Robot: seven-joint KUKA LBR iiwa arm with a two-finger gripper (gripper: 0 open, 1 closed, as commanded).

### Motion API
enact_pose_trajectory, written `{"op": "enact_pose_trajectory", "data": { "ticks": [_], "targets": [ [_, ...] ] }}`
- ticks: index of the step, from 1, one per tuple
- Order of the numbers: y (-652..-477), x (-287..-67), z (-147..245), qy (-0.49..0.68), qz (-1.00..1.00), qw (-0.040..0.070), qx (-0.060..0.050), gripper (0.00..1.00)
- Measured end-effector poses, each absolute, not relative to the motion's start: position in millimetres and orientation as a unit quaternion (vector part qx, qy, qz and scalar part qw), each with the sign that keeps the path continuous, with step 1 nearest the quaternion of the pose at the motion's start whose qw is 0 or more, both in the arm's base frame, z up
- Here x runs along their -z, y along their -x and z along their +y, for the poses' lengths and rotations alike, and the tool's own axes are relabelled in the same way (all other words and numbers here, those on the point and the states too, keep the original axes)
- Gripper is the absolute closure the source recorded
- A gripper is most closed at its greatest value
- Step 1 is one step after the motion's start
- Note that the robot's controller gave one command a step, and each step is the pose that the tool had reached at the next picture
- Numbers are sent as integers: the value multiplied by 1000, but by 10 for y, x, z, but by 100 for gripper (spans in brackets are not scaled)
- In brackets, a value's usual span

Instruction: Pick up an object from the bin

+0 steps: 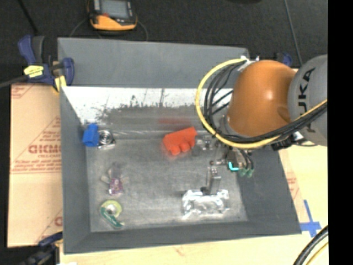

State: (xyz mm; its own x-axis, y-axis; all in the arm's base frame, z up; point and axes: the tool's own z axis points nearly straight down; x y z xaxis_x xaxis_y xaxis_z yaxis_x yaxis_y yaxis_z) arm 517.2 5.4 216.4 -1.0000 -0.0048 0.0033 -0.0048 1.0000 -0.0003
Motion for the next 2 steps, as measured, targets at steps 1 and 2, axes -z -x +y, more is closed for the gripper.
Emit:
{"op": "enact_pose_trajectory", "data": {
  "ticks": [1, 2],
  "targets": [
    [-4916, -1389, -571, -87, -996, 2, -1, 0],
    [-4827, -727, -612, 4, -1000, -1, 0, 0]
  ]
}}
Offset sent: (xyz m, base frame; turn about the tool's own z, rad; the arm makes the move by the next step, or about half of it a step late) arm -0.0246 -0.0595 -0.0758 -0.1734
